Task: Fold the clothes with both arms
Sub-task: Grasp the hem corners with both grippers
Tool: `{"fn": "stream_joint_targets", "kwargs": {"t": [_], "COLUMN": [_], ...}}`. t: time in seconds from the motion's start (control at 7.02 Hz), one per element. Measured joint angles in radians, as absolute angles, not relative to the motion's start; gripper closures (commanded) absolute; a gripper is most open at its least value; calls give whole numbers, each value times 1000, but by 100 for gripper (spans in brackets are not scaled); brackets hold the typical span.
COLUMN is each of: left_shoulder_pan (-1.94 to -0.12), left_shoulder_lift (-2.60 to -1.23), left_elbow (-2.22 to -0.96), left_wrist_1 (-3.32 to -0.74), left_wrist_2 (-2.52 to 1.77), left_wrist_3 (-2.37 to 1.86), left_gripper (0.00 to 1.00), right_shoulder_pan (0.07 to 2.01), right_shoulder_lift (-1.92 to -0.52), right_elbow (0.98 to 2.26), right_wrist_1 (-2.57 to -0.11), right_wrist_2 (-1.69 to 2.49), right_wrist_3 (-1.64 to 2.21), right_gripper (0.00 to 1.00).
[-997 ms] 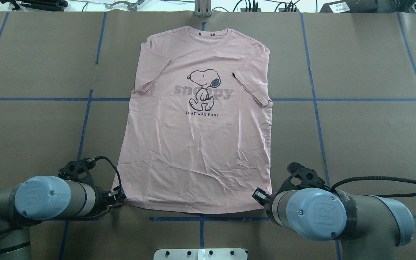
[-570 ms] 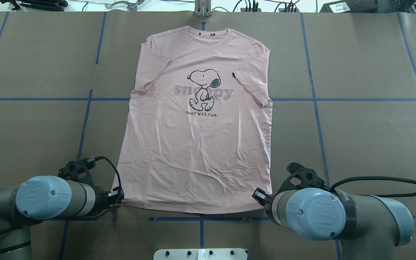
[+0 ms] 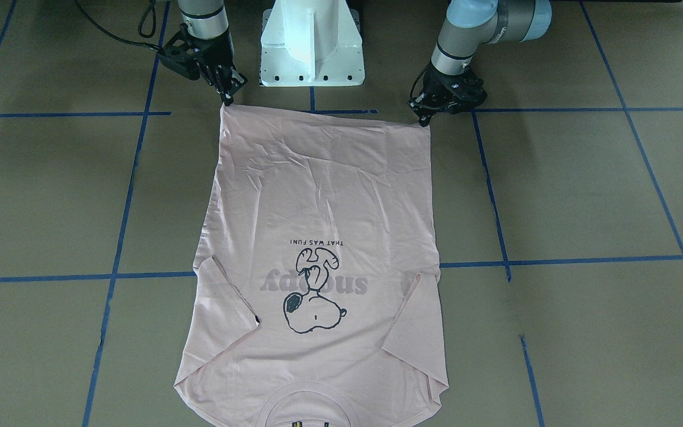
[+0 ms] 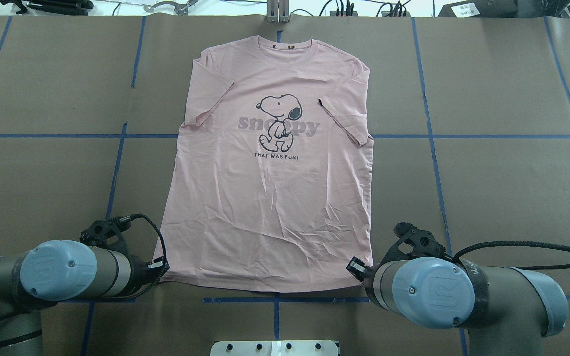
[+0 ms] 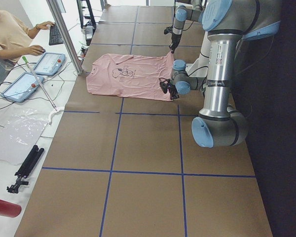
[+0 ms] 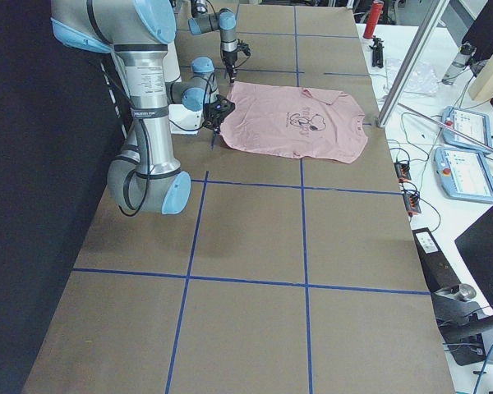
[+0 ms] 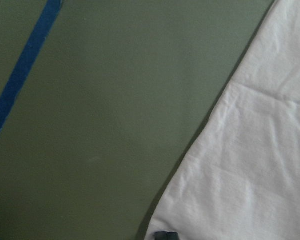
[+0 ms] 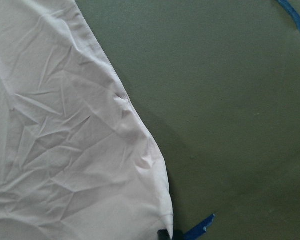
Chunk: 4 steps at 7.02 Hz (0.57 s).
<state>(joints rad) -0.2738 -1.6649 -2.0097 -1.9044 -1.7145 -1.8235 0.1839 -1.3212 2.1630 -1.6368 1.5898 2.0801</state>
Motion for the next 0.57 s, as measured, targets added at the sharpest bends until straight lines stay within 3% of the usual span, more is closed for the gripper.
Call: {"fn": "stream_joint_targets", "kwargs": {"t": [0.14, 0.43, 0.57], "left_shoulder_pan": [-273, -272, -270], "left_shoulder_lift": [-1661, -1652, -1652], "left_elbow": [-2010, -2008, -2006], "left_wrist_1": [-1902, -1897, -1896], "left_wrist_2": [-1714, -1714, -1713], "left_wrist_3": [-1824, -1823, -1823], "left_gripper": [48, 48, 55], "right_shoulder_pan": [184, 184, 184], "right_shoulder_lift": [-1321, -1322, -1322], "right_elbow": [2162, 2162, 2161], "right_wrist_1": [-1637, -1637, -1637], "right_wrist_2": [1590, 1589, 1589], "right_wrist_3": [2080, 2080, 2080], "right_gripper": [100, 100, 100]}}
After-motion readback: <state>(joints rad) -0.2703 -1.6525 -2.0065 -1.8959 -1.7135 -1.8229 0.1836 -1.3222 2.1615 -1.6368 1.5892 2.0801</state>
